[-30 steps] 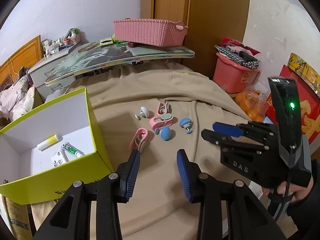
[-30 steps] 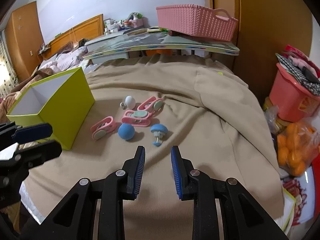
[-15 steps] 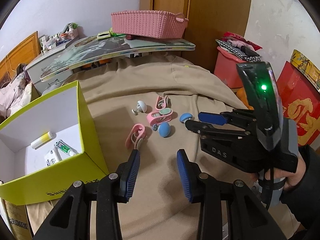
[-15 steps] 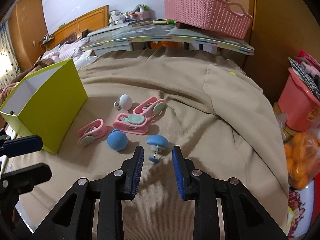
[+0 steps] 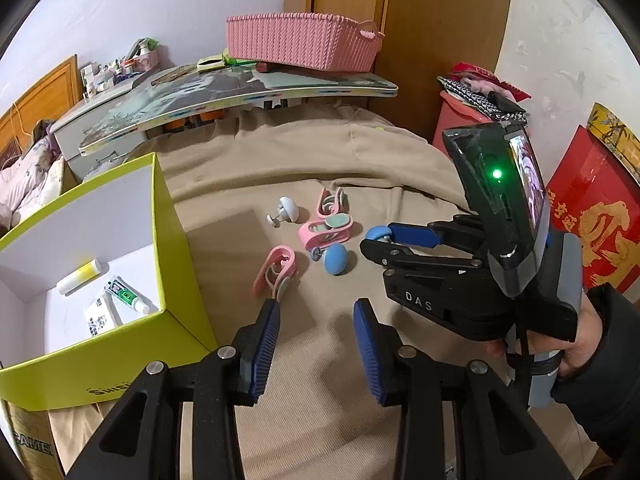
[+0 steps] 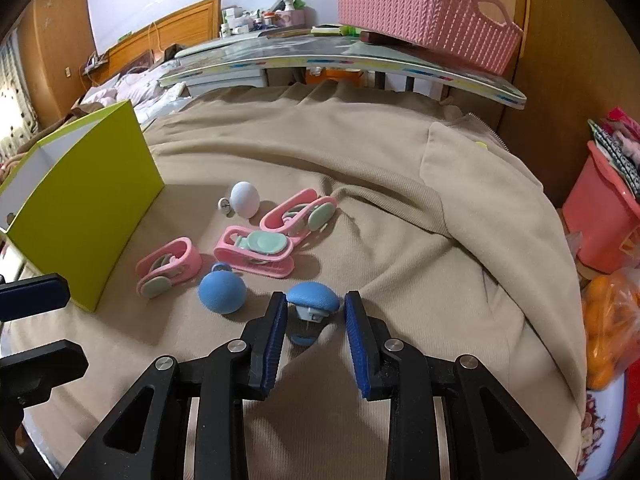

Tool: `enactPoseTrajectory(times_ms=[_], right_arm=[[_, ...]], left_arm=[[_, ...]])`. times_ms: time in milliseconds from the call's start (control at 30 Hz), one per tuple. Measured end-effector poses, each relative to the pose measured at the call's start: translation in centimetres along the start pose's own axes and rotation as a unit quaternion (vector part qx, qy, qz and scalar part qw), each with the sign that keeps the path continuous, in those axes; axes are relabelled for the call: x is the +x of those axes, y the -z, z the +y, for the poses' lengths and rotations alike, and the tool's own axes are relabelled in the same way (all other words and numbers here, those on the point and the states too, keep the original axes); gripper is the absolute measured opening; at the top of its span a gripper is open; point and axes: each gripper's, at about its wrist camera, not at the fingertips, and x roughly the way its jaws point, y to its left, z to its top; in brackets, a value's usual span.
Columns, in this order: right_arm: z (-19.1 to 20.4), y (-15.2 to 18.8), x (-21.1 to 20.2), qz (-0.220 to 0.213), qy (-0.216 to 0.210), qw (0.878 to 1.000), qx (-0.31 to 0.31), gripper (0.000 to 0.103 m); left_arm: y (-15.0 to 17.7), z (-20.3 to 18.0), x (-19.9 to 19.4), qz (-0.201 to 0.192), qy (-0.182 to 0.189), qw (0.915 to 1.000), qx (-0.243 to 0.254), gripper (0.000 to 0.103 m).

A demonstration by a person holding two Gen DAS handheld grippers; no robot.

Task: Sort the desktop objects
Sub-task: 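Move the right tool down around the blue mushroom knob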

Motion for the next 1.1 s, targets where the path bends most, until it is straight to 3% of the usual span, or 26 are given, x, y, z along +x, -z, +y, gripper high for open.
enactPoseTrajectory(times_ms=[1100], right_arm=[[-1.7,1.5,-2.8,-0.032,-0.015,0.999,0.041,0.022]], left_arm=[[-2.9,-0.9,5.9,0.034,0.022,0.999,-0.016,0.039]])
